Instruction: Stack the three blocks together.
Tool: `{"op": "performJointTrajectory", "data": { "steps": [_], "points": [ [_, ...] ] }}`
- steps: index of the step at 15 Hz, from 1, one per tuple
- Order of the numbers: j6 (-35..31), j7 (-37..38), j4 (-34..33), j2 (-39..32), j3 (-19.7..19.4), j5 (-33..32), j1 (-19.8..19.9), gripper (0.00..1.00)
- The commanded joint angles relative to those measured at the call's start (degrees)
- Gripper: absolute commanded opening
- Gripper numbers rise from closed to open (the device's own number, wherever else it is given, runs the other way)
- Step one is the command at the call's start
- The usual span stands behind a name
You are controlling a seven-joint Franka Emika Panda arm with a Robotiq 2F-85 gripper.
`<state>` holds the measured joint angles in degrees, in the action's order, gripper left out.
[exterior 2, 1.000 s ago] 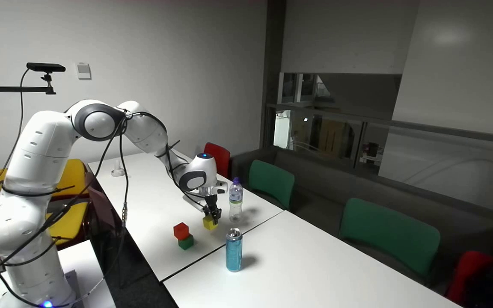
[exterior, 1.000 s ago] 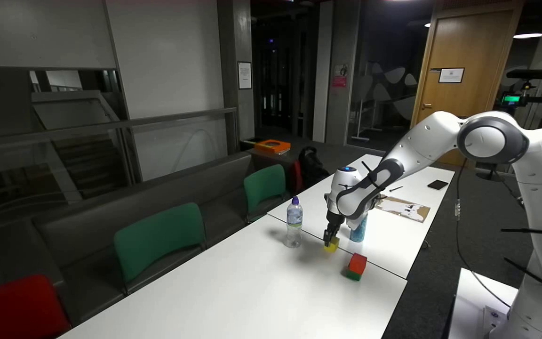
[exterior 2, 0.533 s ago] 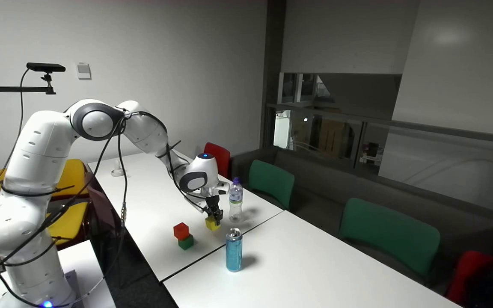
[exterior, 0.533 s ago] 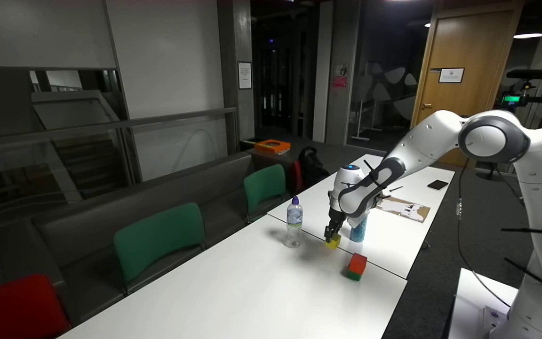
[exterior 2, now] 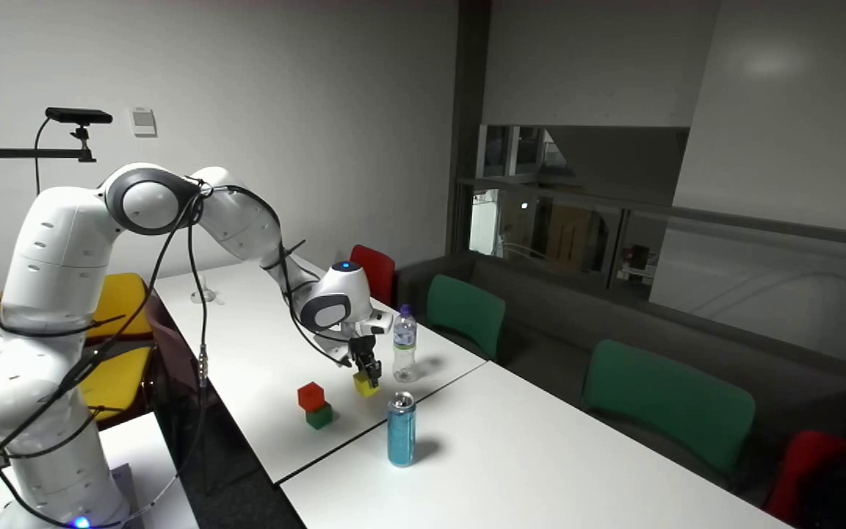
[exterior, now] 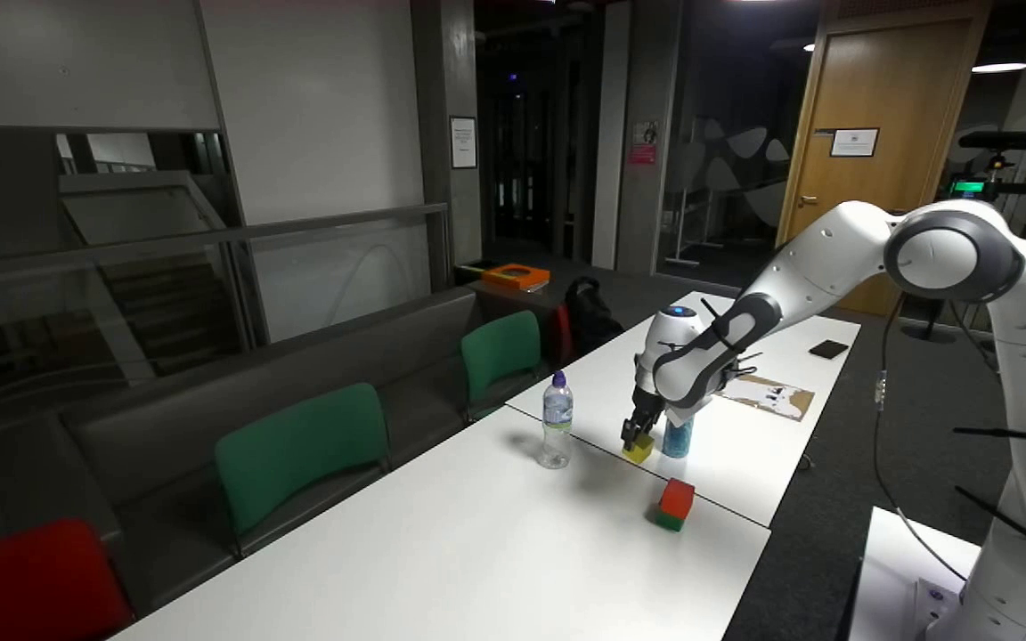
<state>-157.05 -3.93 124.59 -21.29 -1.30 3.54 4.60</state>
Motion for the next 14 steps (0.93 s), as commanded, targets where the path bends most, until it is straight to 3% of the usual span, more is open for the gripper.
{"op": "performJointTrajectory", "data": {
  "steps": [1,9,14],
  "points": [
    [-1.17,1.24,4.44,4.51,-0.36,-0.23,-0.26,0.32],
    [1.55,4.99,10.92,10.25,-3.64,-7.63,-3.00,0.32],
    [0.78,4.09,15.22,15.75,-3.76,-10.33,-2.66,0.32]
  ]
}}
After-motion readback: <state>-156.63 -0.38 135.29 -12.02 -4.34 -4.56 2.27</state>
